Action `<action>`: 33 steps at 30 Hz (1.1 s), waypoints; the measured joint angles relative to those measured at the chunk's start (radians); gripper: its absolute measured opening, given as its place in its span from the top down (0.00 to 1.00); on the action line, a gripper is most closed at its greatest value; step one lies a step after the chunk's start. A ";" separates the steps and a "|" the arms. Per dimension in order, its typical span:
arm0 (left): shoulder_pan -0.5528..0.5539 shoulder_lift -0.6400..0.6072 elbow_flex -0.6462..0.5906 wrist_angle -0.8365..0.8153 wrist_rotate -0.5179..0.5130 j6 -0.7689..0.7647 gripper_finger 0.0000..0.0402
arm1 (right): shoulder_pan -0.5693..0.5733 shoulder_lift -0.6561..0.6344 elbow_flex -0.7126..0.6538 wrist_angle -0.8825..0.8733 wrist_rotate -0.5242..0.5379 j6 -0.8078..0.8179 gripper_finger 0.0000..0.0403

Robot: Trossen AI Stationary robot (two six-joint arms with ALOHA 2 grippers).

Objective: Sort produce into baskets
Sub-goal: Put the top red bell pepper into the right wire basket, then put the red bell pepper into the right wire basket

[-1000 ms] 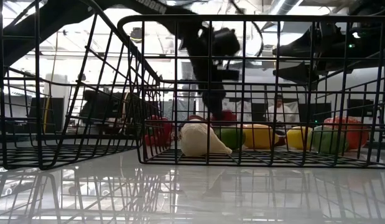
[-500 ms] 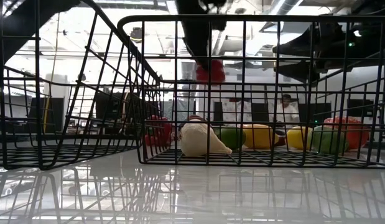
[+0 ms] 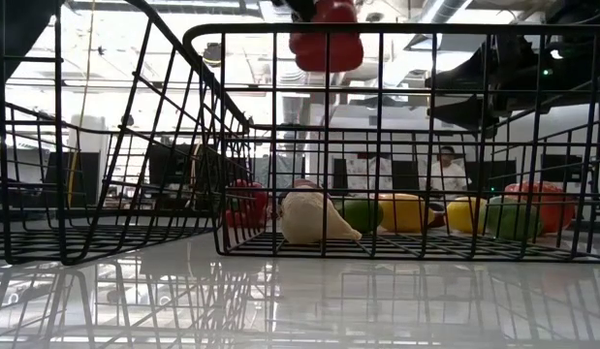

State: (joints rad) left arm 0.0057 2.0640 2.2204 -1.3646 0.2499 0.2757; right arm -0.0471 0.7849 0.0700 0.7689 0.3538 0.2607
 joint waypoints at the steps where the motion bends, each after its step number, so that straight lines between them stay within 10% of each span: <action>1: -0.015 0.000 0.000 0.003 -0.043 -0.013 0.42 | 0.000 0.000 0.000 0.001 0.000 0.000 0.06; 18: -0.030 -0.010 -0.045 -0.095 -0.334 -0.082 0.14 | 0.000 0.000 0.000 -0.006 -0.004 0.011 0.06; 33: 0.292 -0.275 -0.633 0.342 -0.101 -0.099 0.19 | -0.007 0.000 0.000 -0.020 -0.011 0.023 0.06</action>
State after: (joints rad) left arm 0.2973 1.7887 1.5871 -1.0227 0.1491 0.1771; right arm -0.0537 0.7853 0.0700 0.7489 0.3424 0.2834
